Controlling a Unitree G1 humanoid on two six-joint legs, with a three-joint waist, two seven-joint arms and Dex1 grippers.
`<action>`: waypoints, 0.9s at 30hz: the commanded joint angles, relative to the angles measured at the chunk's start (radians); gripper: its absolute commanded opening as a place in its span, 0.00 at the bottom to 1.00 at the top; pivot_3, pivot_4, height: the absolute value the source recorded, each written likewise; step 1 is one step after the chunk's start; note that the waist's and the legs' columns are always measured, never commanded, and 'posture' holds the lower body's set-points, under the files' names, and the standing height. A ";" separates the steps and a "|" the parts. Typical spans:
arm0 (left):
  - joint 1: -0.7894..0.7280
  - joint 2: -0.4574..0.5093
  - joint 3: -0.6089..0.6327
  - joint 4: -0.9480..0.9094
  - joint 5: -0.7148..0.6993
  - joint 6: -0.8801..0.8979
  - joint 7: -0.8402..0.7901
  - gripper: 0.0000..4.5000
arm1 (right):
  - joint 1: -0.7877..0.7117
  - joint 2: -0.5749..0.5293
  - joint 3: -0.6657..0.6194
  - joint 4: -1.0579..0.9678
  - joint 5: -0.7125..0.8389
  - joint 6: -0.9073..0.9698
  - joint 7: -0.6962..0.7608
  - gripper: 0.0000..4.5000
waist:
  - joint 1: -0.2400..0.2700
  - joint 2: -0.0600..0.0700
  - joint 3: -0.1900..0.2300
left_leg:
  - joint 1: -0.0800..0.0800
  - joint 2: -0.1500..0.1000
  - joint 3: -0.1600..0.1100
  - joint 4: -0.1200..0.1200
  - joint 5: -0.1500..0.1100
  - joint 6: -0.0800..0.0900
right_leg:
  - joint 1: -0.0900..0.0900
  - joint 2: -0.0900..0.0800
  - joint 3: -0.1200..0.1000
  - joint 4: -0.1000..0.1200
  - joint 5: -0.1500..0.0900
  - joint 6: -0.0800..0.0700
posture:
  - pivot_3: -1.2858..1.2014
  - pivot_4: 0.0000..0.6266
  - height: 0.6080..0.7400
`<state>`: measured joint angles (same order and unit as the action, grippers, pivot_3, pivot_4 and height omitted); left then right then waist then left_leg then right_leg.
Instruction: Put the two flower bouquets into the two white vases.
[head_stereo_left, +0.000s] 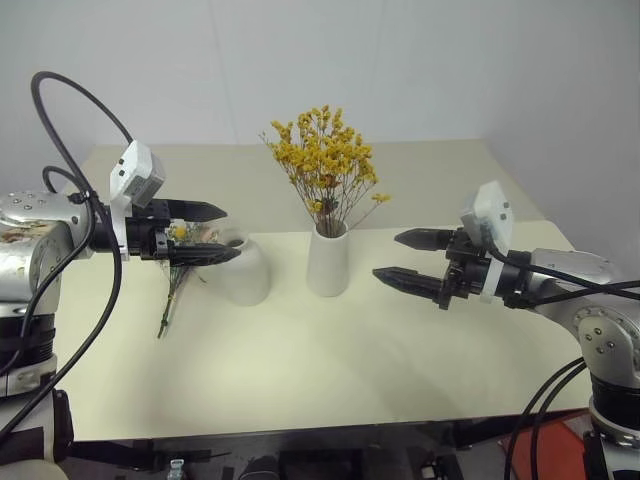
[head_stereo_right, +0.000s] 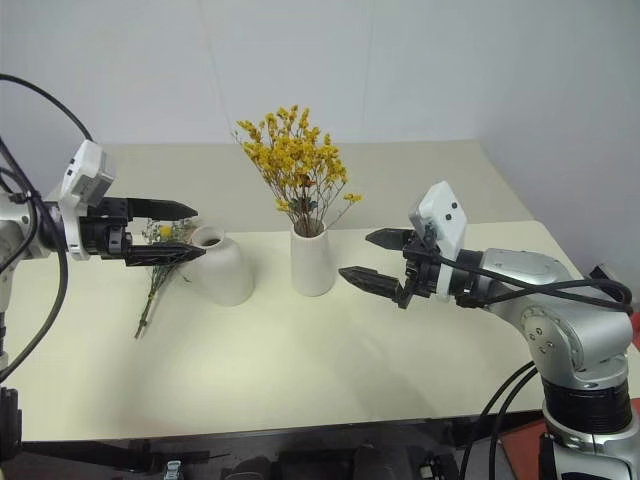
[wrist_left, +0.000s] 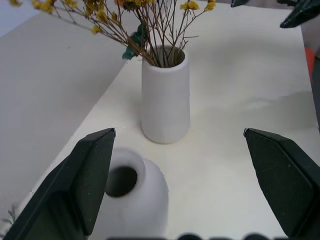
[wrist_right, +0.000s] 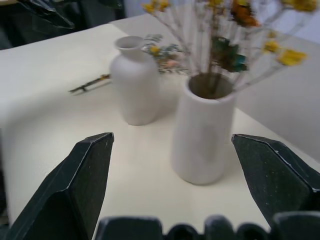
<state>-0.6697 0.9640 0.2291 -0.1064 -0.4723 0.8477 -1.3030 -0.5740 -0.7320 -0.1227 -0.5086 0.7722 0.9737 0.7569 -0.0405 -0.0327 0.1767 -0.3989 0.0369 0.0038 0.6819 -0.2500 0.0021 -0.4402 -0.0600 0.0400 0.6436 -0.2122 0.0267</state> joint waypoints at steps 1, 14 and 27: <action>0.106 0.024 0.136 -0.149 -0.058 0.117 0.122 1.00 | -0.091 0.008 0.009 -0.045 0.075 0.012 0.012 1.00 | -0.005 0.000 0.000 | 0.000 0.000 0.000 0.000 0.000 0.000 | 0.000 0.000 0.000 0.000 0.000 0.000 | 0.52 0.24 1.00; -0.074 0.079 -0.058 -0.109 -0.013 0.652 0.567 1.00 | -0.243 0.064 0.147 0.046 0.080 0.038 -0.004 1.00 | 0.020 -0.002 0.000 | 0.001 0.000 -0.001 0.000 0.000 0.000 | 0.001 0.000 -0.001 -0.001 0.000 0.000 | 0.52 0.24 1.00; -0.556 0.017 -0.582 0.619 0.079 0.767 0.709 1.00 | -0.302 0.078 0.188 0.071 0.056 0.024 0.018 1.00 | 0.023 -0.003 0.000 | -0.001 -0.001 -0.001 0.000 0.000 0.000 | -0.001 0.000 -0.001 0.000 0.000 0.000 | 0.52 0.24 1.00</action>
<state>-1.1968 0.9794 -0.3295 0.4707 -0.4207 1.6107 -0.5974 -0.8544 -0.6559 0.0781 -0.4212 0.8276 1.0121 0.7670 -0.0175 -0.0354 0.1771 -0.4000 0.0356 0.0028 0.6814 -0.2500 0.0021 -0.4411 -0.0597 0.0390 0.6433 -0.2121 0.0264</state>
